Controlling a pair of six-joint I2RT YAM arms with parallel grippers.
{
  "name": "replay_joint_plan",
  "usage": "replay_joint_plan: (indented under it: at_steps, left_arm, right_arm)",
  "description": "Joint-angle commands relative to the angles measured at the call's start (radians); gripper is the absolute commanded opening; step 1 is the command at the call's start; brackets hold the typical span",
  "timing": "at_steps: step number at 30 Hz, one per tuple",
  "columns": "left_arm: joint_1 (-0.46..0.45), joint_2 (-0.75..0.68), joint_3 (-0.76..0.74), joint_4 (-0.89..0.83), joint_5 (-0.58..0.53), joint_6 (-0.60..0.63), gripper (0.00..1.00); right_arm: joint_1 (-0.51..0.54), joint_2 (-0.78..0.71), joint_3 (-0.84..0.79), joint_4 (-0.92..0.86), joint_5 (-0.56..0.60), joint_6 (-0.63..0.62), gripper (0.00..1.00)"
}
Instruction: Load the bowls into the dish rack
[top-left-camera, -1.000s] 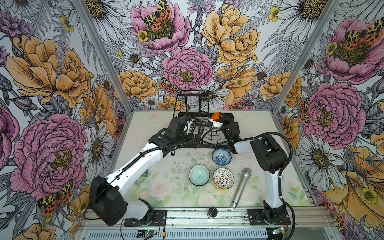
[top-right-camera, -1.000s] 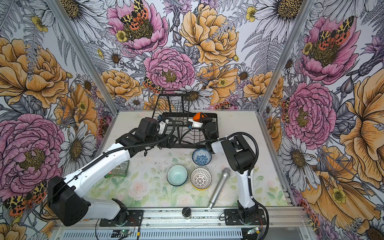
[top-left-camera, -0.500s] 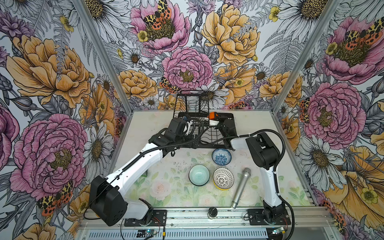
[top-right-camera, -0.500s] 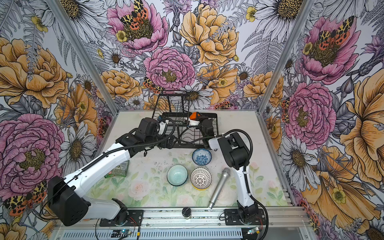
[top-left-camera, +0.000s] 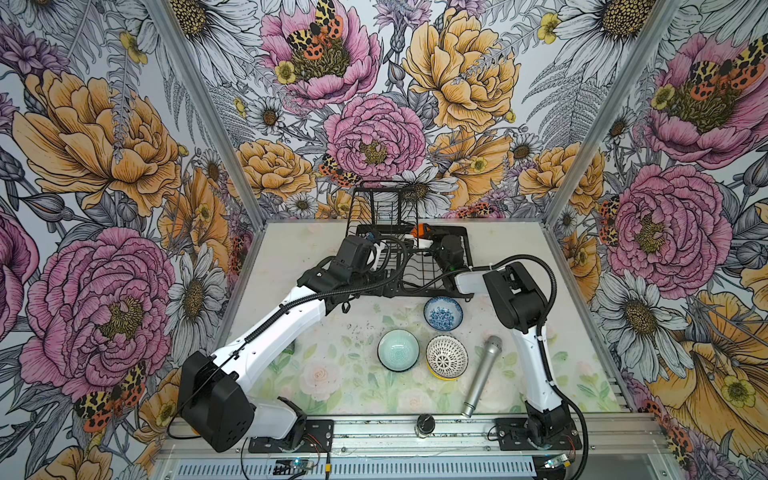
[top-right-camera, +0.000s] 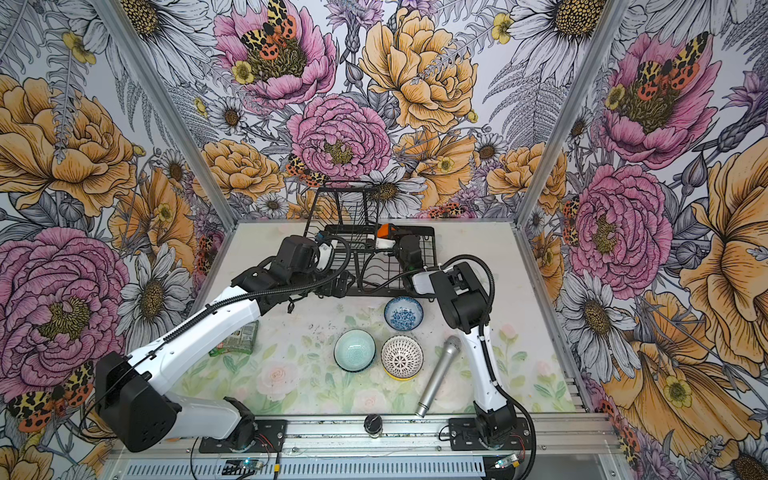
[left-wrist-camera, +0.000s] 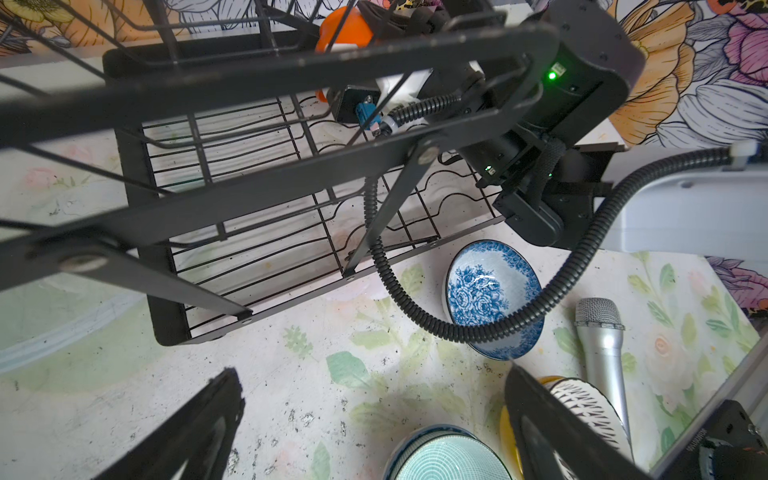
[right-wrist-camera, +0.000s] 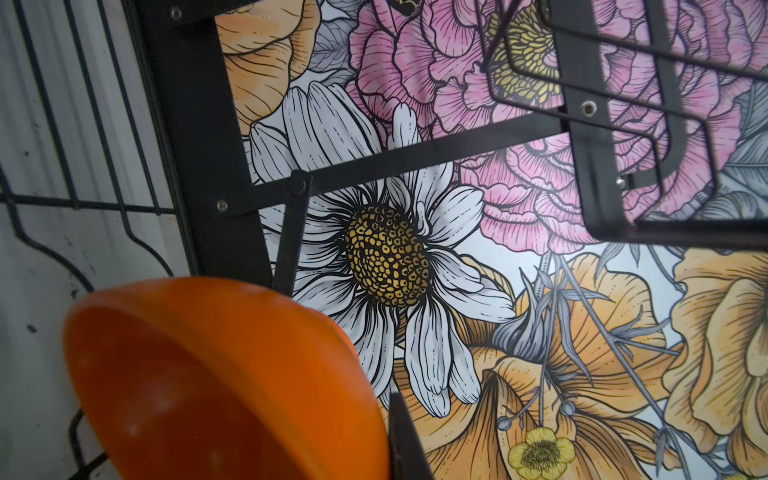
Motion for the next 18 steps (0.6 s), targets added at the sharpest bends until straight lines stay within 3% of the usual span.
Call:
replay_joint_plan:
  at_steps: [1, 18]
  left_arm:
    - [-0.010, 0.006, 0.009, 0.001, 0.007, -0.001, 0.99]
    - [-0.016, 0.003, 0.009, -0.002, 0.008, -0.003, 0.99]
  right_arm:
    - [0.013, 0.035, 0.063, 0.031, 0.005, 0.027, 0.00]
    - [0.038, 0.115, 0.181, -0.031, 0.005, 0.054, 0.00]
